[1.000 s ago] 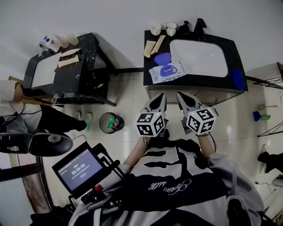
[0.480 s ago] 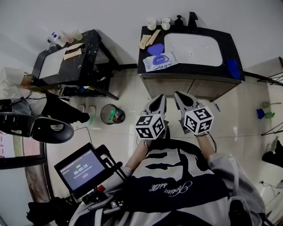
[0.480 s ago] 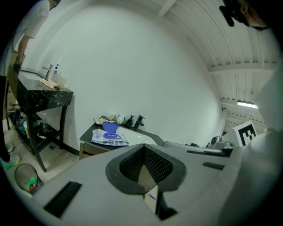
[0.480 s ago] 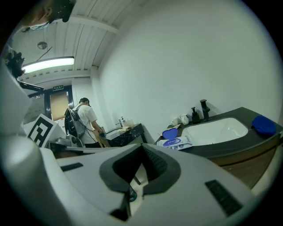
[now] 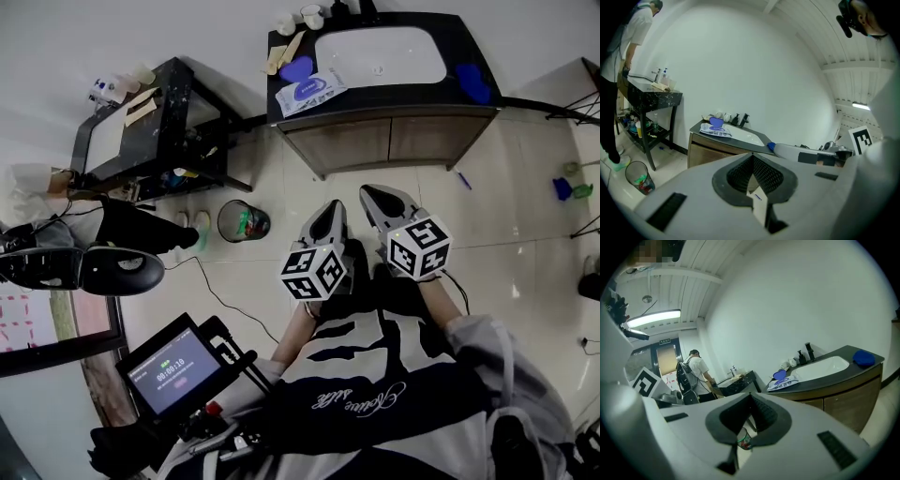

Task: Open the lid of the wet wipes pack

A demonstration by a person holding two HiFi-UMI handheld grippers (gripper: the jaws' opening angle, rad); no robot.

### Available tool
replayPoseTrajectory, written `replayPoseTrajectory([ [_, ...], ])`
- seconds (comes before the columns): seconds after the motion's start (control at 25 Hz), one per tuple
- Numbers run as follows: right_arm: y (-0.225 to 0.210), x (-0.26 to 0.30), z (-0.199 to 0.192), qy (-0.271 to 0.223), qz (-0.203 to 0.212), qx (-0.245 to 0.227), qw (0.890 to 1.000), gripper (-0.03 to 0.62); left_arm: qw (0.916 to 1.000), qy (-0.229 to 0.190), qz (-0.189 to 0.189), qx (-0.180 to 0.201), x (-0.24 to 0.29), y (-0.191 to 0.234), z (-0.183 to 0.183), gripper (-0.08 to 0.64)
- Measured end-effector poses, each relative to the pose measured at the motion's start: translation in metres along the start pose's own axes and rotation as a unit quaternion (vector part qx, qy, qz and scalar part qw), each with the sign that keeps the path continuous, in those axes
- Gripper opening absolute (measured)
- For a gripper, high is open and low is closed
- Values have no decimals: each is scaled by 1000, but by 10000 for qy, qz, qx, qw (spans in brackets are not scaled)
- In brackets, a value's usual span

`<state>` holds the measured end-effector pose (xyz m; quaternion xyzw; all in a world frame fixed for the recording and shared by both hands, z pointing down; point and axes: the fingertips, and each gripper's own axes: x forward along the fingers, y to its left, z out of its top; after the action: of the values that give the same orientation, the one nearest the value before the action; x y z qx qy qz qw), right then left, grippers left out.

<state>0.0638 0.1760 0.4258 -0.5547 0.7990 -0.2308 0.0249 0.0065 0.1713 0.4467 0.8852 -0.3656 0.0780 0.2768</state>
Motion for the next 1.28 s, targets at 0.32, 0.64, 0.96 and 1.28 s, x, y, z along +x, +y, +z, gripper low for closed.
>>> replayPoseTrajectory([
  [0.32, 6, 2, 2, -134, 76, -30, 9999, -2, 9992, -137, 1, 363, 1, 3, 10, -2],
  [0.64, 22, 13, -6, -167, 150, -16, 9997, -2, 9983, -236, -49, 537, -6, 14, 12, -2],
  [0.96, 31, 33, -18, -134, 238, -177, 9995, -2, 9976, -375, -52, 587, -9, 33, 9, -2],
  [1.28, 37, 36, -25, -93, 172, -248, 9995, -2, 9978, -458, -111, 462, -14, 43, 8, -2],
])
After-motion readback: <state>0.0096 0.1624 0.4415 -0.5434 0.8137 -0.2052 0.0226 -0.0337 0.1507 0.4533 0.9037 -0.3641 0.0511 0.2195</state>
